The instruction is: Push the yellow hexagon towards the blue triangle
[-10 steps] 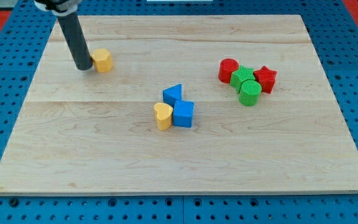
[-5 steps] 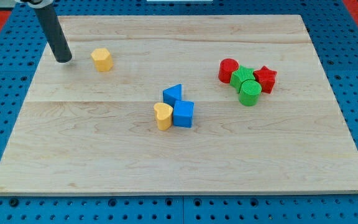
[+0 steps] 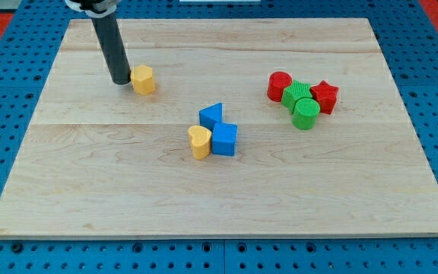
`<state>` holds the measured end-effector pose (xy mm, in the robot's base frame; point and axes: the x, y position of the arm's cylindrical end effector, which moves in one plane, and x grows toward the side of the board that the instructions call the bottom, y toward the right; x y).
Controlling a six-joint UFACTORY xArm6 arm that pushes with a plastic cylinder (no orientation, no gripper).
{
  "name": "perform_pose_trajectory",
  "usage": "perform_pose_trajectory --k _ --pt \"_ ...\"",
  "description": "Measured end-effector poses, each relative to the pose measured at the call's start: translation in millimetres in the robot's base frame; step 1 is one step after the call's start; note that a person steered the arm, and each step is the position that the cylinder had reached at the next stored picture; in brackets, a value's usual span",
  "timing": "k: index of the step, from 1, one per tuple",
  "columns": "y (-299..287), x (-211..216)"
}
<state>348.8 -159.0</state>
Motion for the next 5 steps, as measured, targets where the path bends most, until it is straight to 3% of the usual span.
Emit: perform_pose_trajectory --k 2,5 --pt "2 -20" --pt "11 22"
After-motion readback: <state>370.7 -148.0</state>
